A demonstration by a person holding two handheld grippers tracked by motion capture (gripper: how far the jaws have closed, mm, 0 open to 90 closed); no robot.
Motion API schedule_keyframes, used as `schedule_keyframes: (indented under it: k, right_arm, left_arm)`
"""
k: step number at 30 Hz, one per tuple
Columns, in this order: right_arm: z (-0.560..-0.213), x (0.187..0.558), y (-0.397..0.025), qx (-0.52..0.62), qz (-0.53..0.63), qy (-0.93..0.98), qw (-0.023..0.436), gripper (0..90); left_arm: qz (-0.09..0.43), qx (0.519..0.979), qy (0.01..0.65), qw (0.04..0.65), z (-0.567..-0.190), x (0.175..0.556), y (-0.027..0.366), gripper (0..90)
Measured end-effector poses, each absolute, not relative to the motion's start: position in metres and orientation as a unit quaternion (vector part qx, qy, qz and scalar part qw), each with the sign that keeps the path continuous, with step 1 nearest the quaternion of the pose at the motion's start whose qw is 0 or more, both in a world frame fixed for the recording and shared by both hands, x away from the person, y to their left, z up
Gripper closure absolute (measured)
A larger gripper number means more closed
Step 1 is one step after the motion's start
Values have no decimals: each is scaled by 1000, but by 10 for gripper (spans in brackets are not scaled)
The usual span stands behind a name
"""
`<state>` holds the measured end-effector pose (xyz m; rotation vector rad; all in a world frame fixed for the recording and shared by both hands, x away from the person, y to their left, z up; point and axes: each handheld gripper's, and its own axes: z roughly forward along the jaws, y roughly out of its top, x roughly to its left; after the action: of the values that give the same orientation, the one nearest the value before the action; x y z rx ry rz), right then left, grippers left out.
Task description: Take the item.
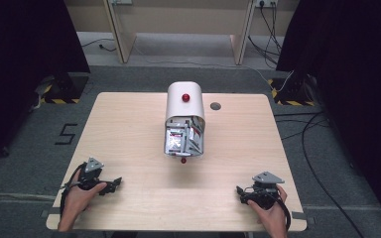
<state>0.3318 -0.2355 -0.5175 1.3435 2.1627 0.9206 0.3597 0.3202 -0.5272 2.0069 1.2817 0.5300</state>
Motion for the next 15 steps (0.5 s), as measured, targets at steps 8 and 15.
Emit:
schedule_keyframes:
  k: [8, 15]
  right_arm:
    - [-518, 332, -235, 485, 332, 780, 215, 148]
    - [-517, 332, -235, 474, 337, 786, 209, 158]
  left_arm:
    - [204, 772, 493, 344, -527, 360, 320, 0]
    - [204, 773, 493, 344, -527, 360, 320, 0]
